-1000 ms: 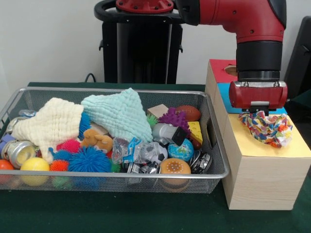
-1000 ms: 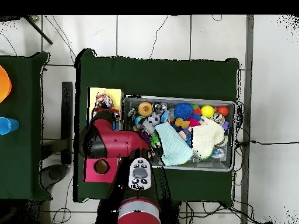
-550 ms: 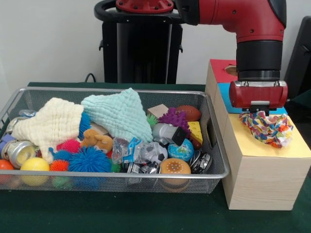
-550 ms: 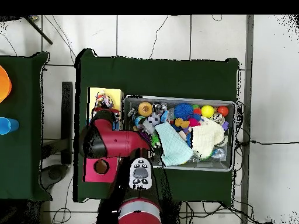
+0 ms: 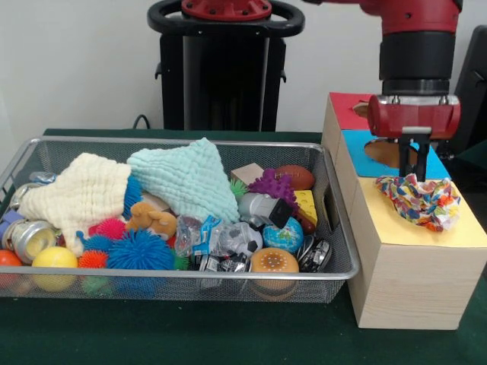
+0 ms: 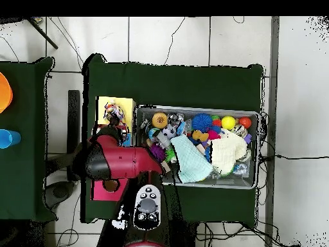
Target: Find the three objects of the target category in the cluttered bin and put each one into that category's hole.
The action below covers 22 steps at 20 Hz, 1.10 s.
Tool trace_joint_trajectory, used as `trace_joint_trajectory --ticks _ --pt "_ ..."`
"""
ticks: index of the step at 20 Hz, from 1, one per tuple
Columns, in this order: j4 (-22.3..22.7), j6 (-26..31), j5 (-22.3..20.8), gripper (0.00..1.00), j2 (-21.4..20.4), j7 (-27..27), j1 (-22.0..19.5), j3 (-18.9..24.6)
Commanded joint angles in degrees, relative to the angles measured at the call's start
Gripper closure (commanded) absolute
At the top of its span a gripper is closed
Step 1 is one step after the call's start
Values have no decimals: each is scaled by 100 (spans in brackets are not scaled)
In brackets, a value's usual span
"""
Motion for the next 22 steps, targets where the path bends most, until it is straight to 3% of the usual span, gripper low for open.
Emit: trace_joint_trajectory --ticks 1,14,18,22 --pt "679 980 250 100 -565 1041 -126 171" --pt "713 936 292 100 -478 1093 -215 238" --pt "442 555 227 100 -112 1053 -258 255" --pt "149 583 106 100 -156 816 -309 318"
